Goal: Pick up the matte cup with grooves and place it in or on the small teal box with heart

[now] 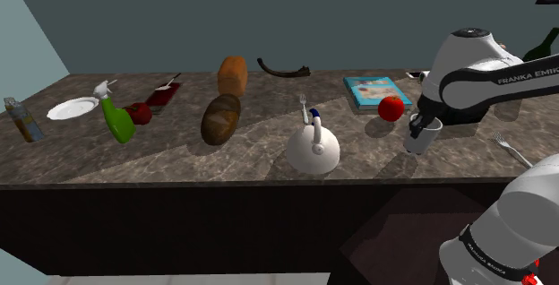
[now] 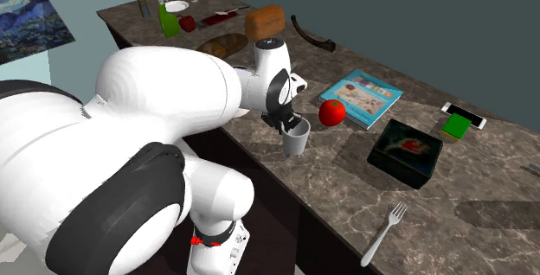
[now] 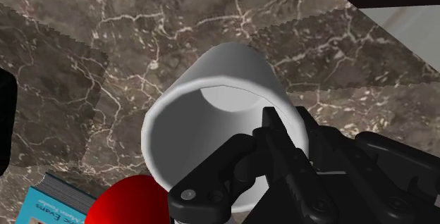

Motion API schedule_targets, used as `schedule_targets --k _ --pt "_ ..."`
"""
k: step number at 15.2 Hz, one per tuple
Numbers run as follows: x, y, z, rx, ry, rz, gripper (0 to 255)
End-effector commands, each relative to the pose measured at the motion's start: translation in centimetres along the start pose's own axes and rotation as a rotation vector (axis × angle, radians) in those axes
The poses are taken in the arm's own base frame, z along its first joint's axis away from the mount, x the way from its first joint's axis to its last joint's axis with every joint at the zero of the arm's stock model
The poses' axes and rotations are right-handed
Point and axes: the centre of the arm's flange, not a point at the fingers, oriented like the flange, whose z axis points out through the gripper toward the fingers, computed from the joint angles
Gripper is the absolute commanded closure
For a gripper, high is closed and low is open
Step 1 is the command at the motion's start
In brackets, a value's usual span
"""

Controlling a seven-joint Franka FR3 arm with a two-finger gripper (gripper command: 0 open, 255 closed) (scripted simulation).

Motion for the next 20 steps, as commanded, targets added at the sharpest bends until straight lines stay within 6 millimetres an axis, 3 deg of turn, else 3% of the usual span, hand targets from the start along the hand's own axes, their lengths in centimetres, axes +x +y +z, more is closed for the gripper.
schedule_targets --k 1,20 --pt "0.0 0.2 -1.1 0.0 0.0 0.0 255" --pt "0.7 1.5 -11.0 0.0 0.0 0.0 255"
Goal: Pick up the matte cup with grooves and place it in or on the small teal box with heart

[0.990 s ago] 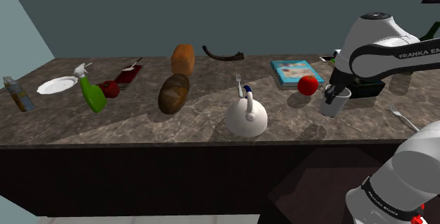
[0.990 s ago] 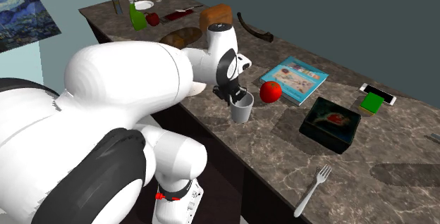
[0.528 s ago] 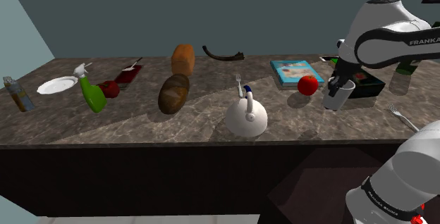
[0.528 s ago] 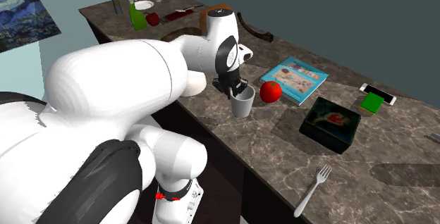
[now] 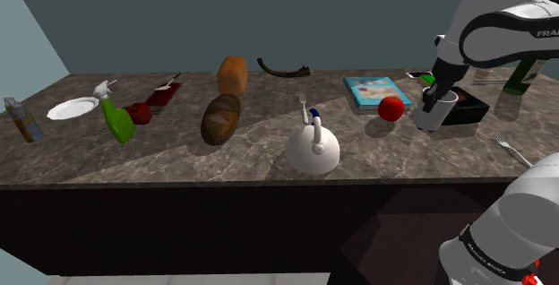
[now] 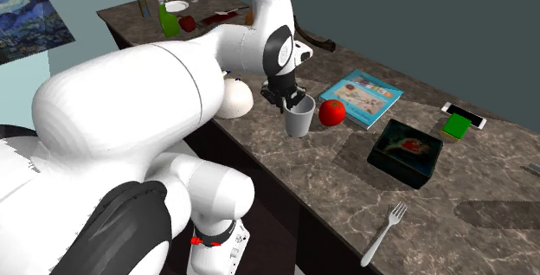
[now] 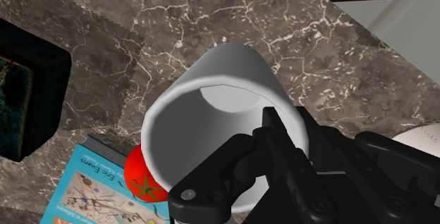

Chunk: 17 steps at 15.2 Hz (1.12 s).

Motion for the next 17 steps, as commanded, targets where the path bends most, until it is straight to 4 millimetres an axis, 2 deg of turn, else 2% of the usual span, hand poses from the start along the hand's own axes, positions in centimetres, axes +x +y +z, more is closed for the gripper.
schedule_targets --k 1,8,17 --pt "0.1 0.1 -1.1 0.0 0.0 0.0 255" --pt "0.3 0.5 -4.4 0.0 0.0 0.0 255" --pt "1.9 12.2 -3.9 0.0 0.0 0.0 255"
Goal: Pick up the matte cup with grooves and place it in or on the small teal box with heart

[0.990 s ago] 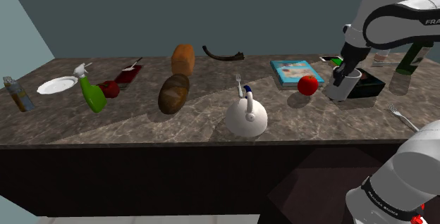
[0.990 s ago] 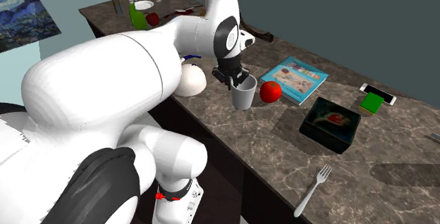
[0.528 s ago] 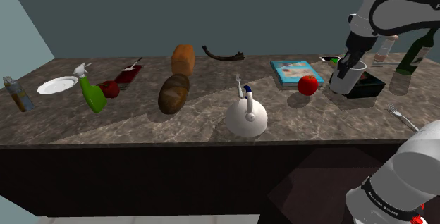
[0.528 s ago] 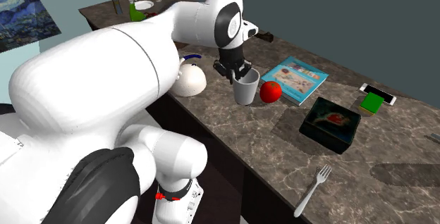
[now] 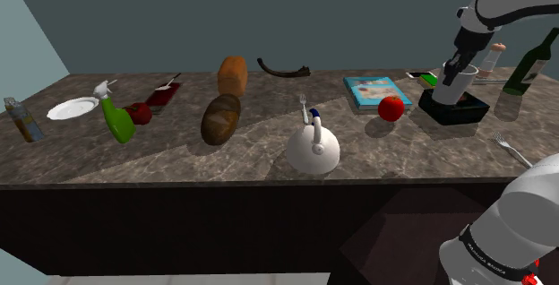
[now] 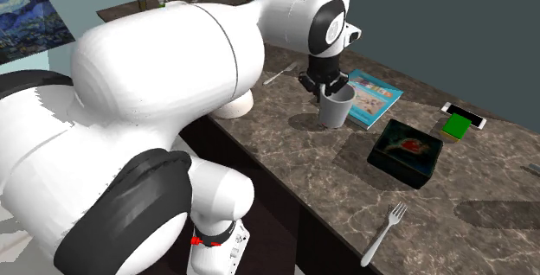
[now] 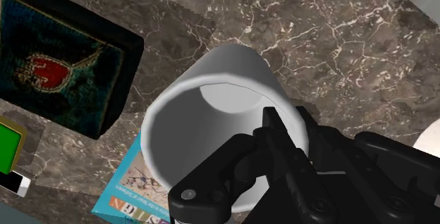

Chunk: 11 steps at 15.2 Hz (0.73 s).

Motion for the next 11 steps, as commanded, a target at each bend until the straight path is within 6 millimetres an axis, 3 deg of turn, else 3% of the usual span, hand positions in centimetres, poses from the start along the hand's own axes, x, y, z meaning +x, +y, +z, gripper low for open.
schedule_targets --k 1,11 --pt "0.6 2.5 0.3 -0.002 0.0 -0.001 255" --pt "2.3 15.5 0.8 -0.002 0.0 -0.001 255"
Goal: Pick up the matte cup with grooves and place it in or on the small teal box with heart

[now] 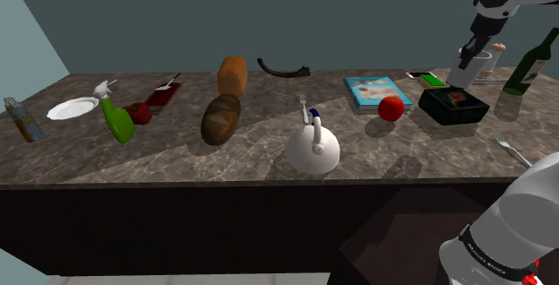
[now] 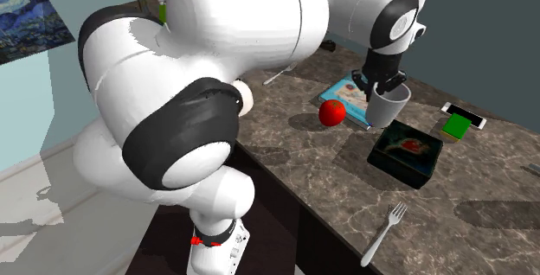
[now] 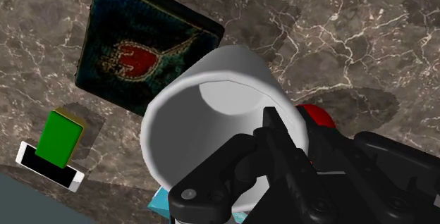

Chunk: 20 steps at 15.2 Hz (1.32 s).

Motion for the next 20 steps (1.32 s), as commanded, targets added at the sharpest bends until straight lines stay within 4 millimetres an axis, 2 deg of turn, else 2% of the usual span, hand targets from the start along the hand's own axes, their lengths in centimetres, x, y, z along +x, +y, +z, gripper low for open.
schedule_targets --k 1,10,20 --pt "0.7 2.9 0.3 -0.003 0.0 -0.002 255" --pt "2.3 14.5 0.7 -0.003 0.0 -0.002 255" --pt "1.9 13.8 6.0 -0.003 0.0 -0.002 255"
